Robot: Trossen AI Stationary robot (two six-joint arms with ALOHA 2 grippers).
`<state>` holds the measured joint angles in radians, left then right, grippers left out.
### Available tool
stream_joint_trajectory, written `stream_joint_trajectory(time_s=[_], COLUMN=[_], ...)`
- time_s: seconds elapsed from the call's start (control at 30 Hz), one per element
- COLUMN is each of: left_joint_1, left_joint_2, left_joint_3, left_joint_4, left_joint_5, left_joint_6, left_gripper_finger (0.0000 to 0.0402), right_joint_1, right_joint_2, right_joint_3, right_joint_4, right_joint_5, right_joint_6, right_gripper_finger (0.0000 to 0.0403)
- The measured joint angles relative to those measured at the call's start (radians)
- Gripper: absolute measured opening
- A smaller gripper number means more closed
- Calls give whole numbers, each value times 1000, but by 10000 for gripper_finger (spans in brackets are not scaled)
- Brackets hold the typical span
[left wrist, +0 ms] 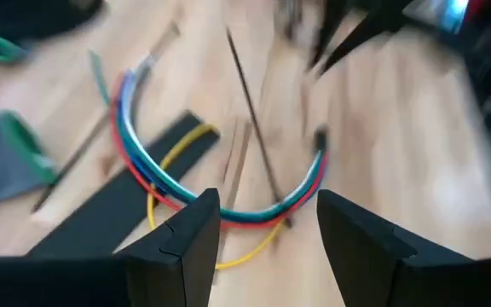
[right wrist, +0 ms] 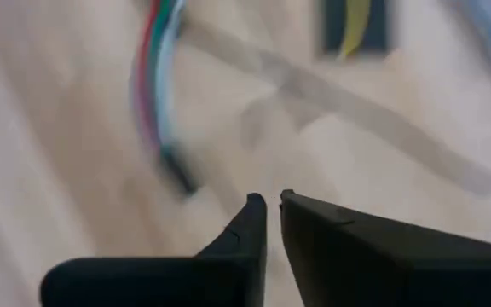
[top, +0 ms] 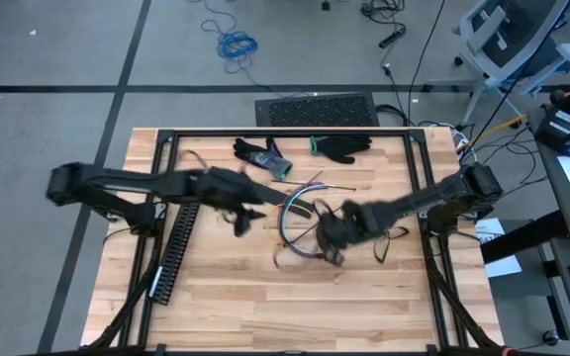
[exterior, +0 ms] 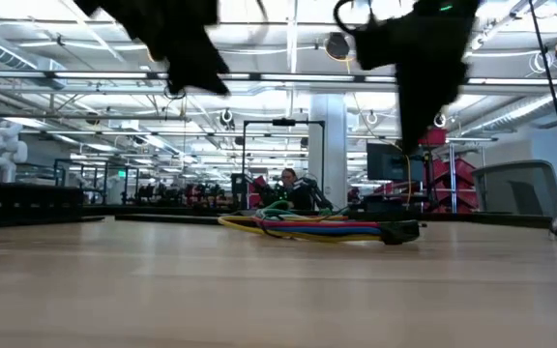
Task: Ziptie cables
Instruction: Wrap the cables using a black zip tie
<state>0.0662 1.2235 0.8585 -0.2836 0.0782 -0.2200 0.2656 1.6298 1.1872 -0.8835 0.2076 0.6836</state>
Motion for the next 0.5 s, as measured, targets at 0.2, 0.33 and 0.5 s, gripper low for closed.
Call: stream_joint_trajectory(time_s=[0.2,0.33,0.5], left_joint_1=[27,40,41], left_joint_2=[94,90,76], left_joint_3=[16,14,14], left_joint_4=[-19,-15,-23], left_joint_5=[-6,-7,-7], left_joint_6=[97,98,98], left_gripper_finger=[191,191,191], right_joint_1=[135,154,119], right_joint_2=[29,87,164], right_joint_3=[-84,-91,-95], right_joint_4=[330,470,418], right_joint_5=[63,100,56], right_joint_6=[-29,-147,-120], right_gripper_finger=[84,130,176])
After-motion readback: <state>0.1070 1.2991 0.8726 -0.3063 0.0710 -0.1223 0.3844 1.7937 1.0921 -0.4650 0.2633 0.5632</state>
